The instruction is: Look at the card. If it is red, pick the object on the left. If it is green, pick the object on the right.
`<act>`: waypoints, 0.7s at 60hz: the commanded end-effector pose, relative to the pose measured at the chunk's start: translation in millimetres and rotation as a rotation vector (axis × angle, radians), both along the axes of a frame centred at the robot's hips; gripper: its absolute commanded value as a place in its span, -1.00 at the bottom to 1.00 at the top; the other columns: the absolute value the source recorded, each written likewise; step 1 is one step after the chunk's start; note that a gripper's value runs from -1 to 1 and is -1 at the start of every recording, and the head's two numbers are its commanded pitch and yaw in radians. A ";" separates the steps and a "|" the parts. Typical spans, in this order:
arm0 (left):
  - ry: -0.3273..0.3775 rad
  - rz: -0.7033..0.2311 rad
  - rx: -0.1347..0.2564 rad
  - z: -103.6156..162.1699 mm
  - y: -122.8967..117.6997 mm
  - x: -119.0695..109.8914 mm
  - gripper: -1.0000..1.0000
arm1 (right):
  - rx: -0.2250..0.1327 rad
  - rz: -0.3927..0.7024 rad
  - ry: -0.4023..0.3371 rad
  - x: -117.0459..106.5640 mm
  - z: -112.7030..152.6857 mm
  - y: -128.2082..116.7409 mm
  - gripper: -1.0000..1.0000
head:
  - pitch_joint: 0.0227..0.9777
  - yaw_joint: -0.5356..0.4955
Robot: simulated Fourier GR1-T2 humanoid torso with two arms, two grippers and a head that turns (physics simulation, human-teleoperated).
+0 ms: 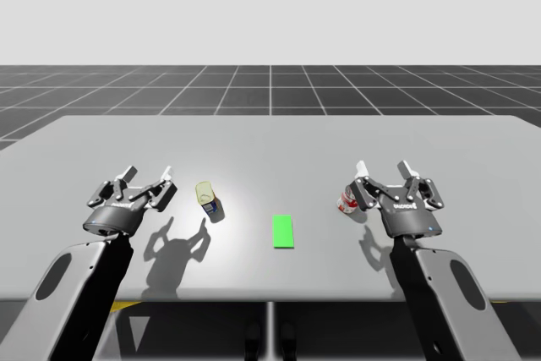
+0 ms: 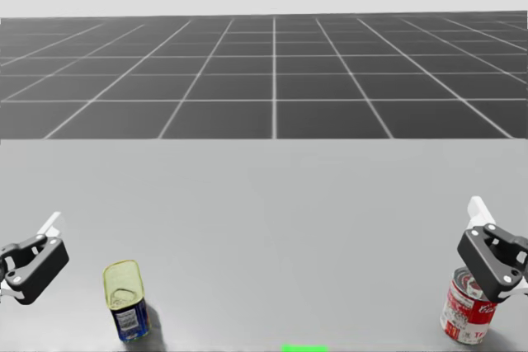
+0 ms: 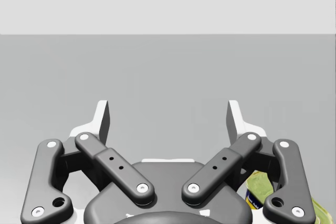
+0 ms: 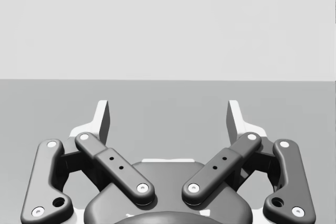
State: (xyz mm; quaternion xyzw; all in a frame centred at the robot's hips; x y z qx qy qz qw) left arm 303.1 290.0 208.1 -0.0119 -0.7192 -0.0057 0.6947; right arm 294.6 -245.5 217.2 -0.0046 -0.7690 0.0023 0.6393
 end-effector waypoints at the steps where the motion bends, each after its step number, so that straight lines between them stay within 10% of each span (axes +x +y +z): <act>1: -0.004 -0.003 0.003 0.3 0.3 0.5 -1.00 | -0.007 -0.004 -0.001 0.9 -0.6 -0.5 -1.00 | 0.15 0.08; 42: -0.024 -0.011 0.003 2.7 -0.9 0.3 -1.00 | -0.013 -0.010 -0.006 1.6 0.4 -1.3 -1.00 | 0.86 -0.07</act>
